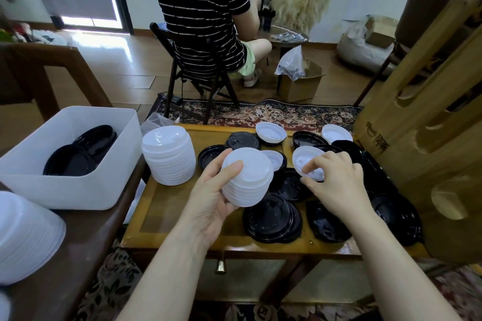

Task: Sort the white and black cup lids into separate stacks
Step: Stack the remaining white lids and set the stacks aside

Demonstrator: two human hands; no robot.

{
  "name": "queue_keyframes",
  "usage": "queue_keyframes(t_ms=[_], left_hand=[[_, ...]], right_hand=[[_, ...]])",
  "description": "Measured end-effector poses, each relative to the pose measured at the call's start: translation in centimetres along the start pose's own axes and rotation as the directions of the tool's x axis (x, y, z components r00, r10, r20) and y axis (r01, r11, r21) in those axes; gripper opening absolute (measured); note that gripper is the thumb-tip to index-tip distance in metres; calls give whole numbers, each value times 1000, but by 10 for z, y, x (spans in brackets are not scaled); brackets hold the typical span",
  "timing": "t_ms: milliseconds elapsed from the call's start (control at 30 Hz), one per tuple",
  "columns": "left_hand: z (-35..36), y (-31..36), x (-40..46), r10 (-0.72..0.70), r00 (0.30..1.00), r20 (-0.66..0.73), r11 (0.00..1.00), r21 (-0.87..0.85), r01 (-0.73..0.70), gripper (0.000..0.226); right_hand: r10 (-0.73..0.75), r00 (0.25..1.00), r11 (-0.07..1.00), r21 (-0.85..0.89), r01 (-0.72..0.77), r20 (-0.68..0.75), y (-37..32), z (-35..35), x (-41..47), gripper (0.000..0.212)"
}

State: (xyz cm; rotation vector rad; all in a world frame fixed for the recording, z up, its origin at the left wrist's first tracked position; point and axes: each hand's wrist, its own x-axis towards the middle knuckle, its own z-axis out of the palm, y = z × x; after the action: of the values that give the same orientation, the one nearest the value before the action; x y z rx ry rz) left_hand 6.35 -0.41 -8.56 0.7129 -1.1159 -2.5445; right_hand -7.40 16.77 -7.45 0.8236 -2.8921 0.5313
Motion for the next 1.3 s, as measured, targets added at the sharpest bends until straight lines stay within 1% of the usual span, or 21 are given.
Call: queue_keyframes(t_ms=[67, 133, 167, 200, 233, 267, 333, 367, 400, 433, 467, 500, 600, 700, 767, 833, 933, 1033, 1100, 1200, 1300], left_hand=[[-2, 0, 0, -6, 1000, 0, 1000, -6, 6, 68], [-3, 1, 0, -9, 1000, -1, 1000, -18, 9, 68], [-3, 1, 0, -12, 1000, -1, 1000, -29, 12, 68], [-3, 1, 0, -14, 1000, 1, 999, -36, 14, 67], [-2, 1, 0, -16, 1000, 2, 999, -36, 16, 67], [-2, 1, -1, -17, 1000, -4, 999, -33, 16, 67], [-2, 0, 0, -26, 999, -20, 999, -48, 25, 62], [-2, 0, -1, -37, 999, -24, 998, -58, 35, 58], [-3, 0, -1, -48, 998, -28, 997, -61, 46, 53], [-3, 0, -1, -57, 998, -29, 997, -62, 55, 48], [-4, 0, -1, -62, 998, -30, 996, -60, 61, 44], [-4, 0, -1, -65, 998, -27, 996, -57, 63, 41], [-1, 2, -3, -71, 997, 0, 997, -28, 71, 34], [1, 4, -5, -97, 995, 23, 995, 11, 97, 29], [1, 6, -7, -115, 993, 25, 993, 15, 114, 31], [1, 8, -8, -118, 993, 32, 993, 9, 117, 36], [1, 10, -11, -107, 993, 49, 994, 18, 106, 43], [-1, 11, -11, -74, 997, 33, 996, 42, 73, 38], [-2, 12, -10, -56, 998, 10, 997, 49, 56, 35], [-3, 12, -8, -34, 999, 3, 999, 36, 34, 44], [-4, 13, -6, -18, 1000, 3, 1000, 23, 18, 47]], right_hand=[[-19, 995, 999, 28, 21, -94, 1, 0, 1, 5], [-39, 954, 981, 170, 93, -298, -1, -3, -1, 9], [-16, 915, 946, 291, 144, -403, -4, -6, -2, 9], [31, 885, 883, 428, 193, -464, -9, -11, -4, 9], [93, 877, 786, 575, 226, -471, -14, -14, -5, 8], [155, 892, 651, 723, 231, -424, -20, -17, -6, 8], [214, 952, 288, 946, 151, -217, -29, -20, -4, 5], [193, 977, 108, 992, 69, -89, -32, -20, -2, 3], [155, 988, -28, 999, -15, 19, -33, -19, -1, 8], [105, 988, -102, 990, -101, 112, -34, -17, 2, 14], [59, 979, -113, 976, -185, 193, -35, -16, 4, 18], [20, 964, -83, 962, -261, 264, -35, -14, 6, 20], [-15, 931, 52, 930, -364, 365, -37, -7, 8, 27], [12, 932, 167, 919, -358, 361, -44, -6, 15, 18], [12, 938, 271, 901, -338, 348, -52, -8, 21, 14], [4, 941, 374, 872, -315, 338, -60, -10, 27, 18], [-20, 940, 471, 832, -292, 341, -70, -11, 32, 23], [-8, 954, 557, 794, -244, 299, -77, -7, 31, 28], [-7, 970, 581, 791, -193, 243, -79, -4, 28, 26], [-18, 988, 566, 816, -116, 153, -79, -3, 22, 26], [-124, 980, 533, 843, -69, 159, -74, -8, 13, 23]])
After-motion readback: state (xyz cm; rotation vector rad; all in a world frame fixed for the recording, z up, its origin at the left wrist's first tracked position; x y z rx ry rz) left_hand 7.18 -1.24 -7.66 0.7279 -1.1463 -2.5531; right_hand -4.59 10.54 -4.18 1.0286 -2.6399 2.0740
